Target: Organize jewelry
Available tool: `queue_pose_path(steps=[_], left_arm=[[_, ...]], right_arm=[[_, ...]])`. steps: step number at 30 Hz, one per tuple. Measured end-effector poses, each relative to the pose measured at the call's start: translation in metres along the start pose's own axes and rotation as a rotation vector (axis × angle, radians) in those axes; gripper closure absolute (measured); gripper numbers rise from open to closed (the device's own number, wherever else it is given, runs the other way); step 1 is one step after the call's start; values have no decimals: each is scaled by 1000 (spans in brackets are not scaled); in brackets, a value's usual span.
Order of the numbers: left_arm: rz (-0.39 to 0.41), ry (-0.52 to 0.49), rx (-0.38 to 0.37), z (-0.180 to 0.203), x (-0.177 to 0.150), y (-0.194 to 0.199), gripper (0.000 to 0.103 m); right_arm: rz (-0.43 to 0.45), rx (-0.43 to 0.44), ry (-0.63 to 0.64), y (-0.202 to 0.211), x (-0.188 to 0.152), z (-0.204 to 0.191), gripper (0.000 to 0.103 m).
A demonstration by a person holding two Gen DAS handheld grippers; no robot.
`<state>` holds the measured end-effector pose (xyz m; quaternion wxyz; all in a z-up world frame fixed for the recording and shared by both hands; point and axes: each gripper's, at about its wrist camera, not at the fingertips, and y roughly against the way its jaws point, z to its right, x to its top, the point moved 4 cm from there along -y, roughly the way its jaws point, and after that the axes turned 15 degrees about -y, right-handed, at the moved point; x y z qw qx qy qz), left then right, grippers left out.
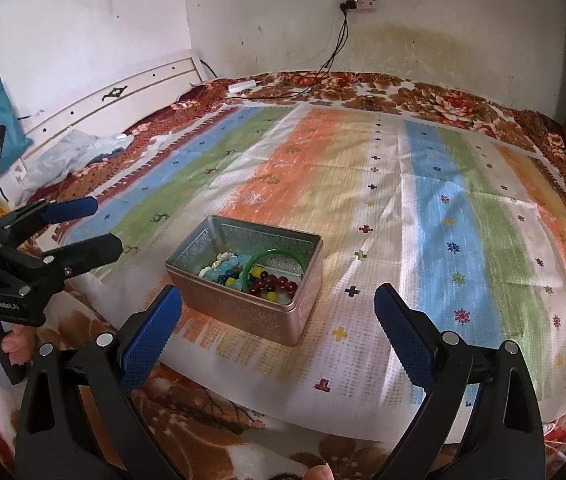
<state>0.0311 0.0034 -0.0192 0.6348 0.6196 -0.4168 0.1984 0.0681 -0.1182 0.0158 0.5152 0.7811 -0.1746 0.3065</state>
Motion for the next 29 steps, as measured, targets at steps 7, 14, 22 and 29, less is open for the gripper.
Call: queue_pose_path(steps=[7,14,22,29], left_arm=[[4,-21,-1,4,0,1,6],[9,-22,-4,4,0,2,6],[6,-18,-16,3,1,2,6],[-11,-23,-6,3,0,0,6]], right_arm=[[-4,0,4,-1,-2,-2,5],[-2,-7,7,-2,-3,-1,5],[-2,-6,-6,-2,-5,3,5],[-5,-6,-7,-3,-3,4,5]])
